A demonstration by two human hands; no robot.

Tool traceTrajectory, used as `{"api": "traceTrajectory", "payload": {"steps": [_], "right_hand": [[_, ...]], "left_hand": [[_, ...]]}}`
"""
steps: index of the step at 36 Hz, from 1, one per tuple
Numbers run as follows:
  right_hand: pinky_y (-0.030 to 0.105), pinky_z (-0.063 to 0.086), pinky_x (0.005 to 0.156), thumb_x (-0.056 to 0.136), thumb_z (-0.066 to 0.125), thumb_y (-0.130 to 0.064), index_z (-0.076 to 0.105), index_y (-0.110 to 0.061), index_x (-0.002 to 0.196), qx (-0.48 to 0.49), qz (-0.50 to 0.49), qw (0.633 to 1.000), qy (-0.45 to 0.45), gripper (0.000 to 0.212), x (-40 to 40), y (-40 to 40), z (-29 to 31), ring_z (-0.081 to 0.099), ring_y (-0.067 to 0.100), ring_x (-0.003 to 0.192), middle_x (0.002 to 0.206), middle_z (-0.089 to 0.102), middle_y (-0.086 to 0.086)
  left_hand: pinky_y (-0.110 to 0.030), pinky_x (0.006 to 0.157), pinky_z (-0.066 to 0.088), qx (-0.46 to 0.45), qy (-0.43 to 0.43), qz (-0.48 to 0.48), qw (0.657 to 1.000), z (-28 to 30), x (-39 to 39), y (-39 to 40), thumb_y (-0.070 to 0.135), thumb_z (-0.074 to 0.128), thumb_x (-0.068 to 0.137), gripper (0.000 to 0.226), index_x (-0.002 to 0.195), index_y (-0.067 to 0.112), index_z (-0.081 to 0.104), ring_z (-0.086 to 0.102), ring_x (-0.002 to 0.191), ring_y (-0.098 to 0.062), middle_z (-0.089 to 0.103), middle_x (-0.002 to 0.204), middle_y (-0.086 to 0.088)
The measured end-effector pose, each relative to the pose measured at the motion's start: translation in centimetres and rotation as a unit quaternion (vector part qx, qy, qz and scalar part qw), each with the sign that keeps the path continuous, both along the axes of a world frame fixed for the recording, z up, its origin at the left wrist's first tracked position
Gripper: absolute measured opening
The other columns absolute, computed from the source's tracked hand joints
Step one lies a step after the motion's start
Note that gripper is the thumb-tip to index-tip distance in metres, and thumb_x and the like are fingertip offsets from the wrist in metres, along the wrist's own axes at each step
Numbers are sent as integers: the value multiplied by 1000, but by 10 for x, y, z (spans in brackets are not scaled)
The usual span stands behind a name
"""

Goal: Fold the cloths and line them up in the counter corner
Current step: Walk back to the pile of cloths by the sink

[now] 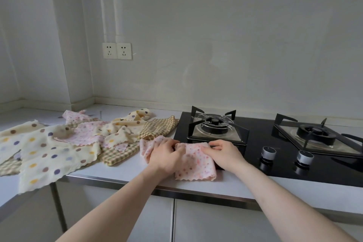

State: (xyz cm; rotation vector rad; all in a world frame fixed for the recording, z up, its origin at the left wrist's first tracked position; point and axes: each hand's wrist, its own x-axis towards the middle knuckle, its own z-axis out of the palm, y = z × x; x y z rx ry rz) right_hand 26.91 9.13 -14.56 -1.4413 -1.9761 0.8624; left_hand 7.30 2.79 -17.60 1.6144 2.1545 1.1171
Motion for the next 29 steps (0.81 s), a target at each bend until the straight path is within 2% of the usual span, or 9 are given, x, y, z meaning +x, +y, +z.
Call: {"api": "traceTrajectory", "payload": {"steps": [3,6,8,12,15,19,22,25,29], "right_hand": [[34,46,105,84,71,-56,70,-29,120,-33,29,999,1,46,1,7,5,61,11,113,120,69,-11],[38,48,102,86,70,-51,78,-23,104,-39,46,998,0,34,2,8,6,65,16,106,109,73,-5],[39,51,99,82,76,-43,77,-19,101,-33,47,998,5,31,3,9,3,68,17,101,102,75,-2],[30,53,92,78,82,-26,73,-25,97,-29,56,995,73,21,10,7,-4,70,7,95,96,75,-10],[23,50,79,79,82,-22,70,-22,94,-2,44,992,118,19,12,1,-8,69,7,94,93,74,-9],[28,53,77,81,80,-23,67,-31,93,71,30,987,139,19,11,-7,-18,65,7,80,89,73,-15],[22,48,65,82,78,-21,66,-38,106,102,47,983,147,31,12,-9,-21,51,3,55,93,73,-16],[18,40,53,84,75,-17,69,-37,110,121,60,978,158,33,12,-10,-22,38,6,43,93,72,-13],[16,35,48,86,72,-16,74,-34,97,134,64,978,146,21,13,-12,-22,39,6,44,63,66,-13]], "left_hand": [[-44,118,24,-50,55,2,997,3,7,0,56,35,81,66,134,25,59,29,144,-23,46,151,2],[-44,117,26,-50,51,1,997,5,7,-1,55,39,74,68,132,28,61,31,142,-22,49,147,5],[-43,113,34,-32,23,-4,999,4,6,-1,53,43,71,59,121,33,65,42,134,-20,58,134,8],[-38,94,52,42,-46,-25,998,3,4,-6,36,61,78,14,91,34,66,60,99,-8,66,96,17],[-30,86,57,86,-95,-28,991,2,4,-8,21,66,82,13,91,30,67,65,93,-4,69,92,14],[-4,74,45,98,-109,-55,988,3,5,-11,21,67,86,29,113,31,69,63,101,4,68,105,19],[-2,69,37,84,-71,-57,992,6,6,-13,27,64,90,25,111,37,71,59,93,4,67,98,20],[-1,74,36,89,-49,-60,993,7,7,-13,29,61,87,24,104,34,77,59,97,7,70,99,20],[-4,62,42,102,-62,-52,991,8,8,-15,23,65,86,19,95,32,78,62,76,7,71,76,21]]}}
